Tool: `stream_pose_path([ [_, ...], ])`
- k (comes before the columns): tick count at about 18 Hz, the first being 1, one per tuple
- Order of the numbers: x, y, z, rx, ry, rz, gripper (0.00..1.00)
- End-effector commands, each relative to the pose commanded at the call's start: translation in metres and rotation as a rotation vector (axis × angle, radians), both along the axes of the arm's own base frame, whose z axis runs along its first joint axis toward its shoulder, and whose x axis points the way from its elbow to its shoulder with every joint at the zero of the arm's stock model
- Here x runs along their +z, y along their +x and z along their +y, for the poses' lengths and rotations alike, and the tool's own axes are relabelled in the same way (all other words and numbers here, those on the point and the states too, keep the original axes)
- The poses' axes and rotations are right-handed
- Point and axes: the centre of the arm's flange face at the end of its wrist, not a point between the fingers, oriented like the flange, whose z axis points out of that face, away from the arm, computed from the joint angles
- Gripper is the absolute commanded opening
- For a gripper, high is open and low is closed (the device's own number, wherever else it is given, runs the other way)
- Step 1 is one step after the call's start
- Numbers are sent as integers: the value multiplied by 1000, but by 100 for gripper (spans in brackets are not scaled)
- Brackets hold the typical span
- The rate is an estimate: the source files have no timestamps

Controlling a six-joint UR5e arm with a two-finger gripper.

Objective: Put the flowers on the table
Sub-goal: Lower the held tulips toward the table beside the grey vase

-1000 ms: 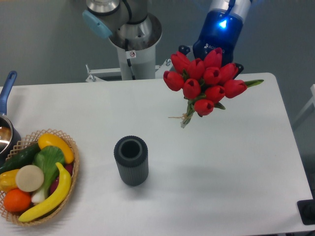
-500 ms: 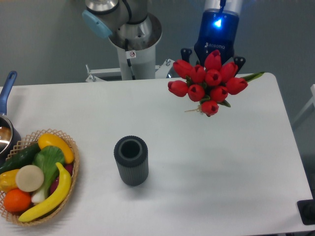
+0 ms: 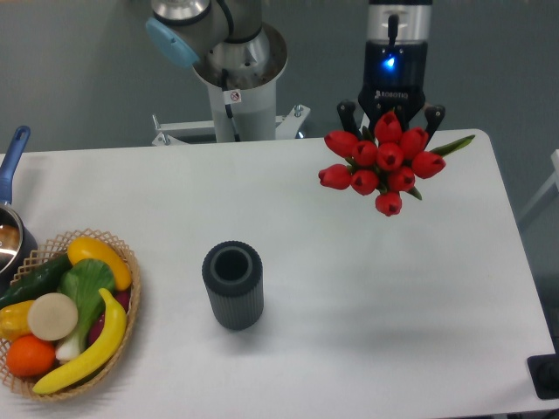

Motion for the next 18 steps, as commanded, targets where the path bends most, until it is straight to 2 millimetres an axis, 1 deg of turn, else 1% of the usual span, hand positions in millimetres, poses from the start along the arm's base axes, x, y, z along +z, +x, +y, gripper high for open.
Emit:
stream_pose_path([
  [3, -28, -2, 17, -46, -165, 31, 45],
  [5, -46, 1, 34, -113, -275, 57, 45],
  [7, -65, 2, 46, -140, -356, 61, 45],
  [8, -71, 1, 54, -150, -382, 64, 45],
  [11, -95, -4, 82, -180, -490, 82, 45],
  [13, -104, -2, 107, -207, -542, 105, 45],
  [14, -113, -6, 113, -212, -562, 100, 45],
  [16, -135, -11, 117, -213, -619, 92, 45],
  [18, -147, -12, 127, -222, -647, 94, 45],
])
